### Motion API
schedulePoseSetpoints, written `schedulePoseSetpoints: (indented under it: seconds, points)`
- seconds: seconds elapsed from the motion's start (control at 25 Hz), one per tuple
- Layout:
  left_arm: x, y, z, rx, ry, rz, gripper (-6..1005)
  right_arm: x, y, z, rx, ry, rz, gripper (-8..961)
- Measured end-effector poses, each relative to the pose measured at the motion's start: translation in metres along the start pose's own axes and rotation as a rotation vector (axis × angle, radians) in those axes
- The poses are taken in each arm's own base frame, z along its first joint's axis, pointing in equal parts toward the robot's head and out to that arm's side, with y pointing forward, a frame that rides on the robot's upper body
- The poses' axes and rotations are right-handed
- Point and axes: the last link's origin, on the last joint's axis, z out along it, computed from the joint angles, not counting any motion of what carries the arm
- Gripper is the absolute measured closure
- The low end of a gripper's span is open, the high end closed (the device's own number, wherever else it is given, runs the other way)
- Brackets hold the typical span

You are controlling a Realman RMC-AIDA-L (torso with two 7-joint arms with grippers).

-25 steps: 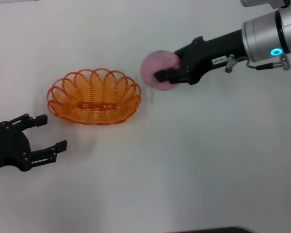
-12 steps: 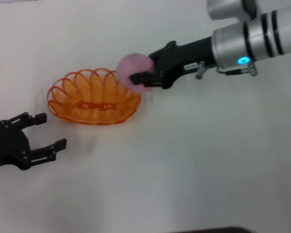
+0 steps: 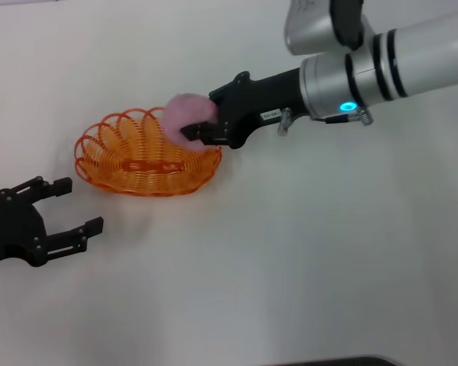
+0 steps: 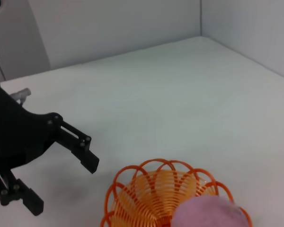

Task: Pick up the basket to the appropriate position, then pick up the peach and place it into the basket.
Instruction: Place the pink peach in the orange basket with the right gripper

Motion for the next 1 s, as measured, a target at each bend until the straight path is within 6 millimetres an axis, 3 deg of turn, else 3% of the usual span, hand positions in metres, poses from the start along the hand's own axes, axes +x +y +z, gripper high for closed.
schedulePoseSetpoints:
  seconds: [0.28,0.92,1.0]
  points:
    - [0.001,-0.001,-0.001,0.007,0.006,-0.003,149,0.001,-0.001,0.016,0.009,0.029,-0.035,577]
    - [0.0,-0.001,-0.001,0.009,0.009,-0.006,149,-0.004,0.005,0.027,0.001,0.031,-0.083,547]
    - [0.0,-0.001,-0.001,0.009,0.01,-0.006,149,-0.004,0.005,0.026,0.002,0.025,-0.083,444]
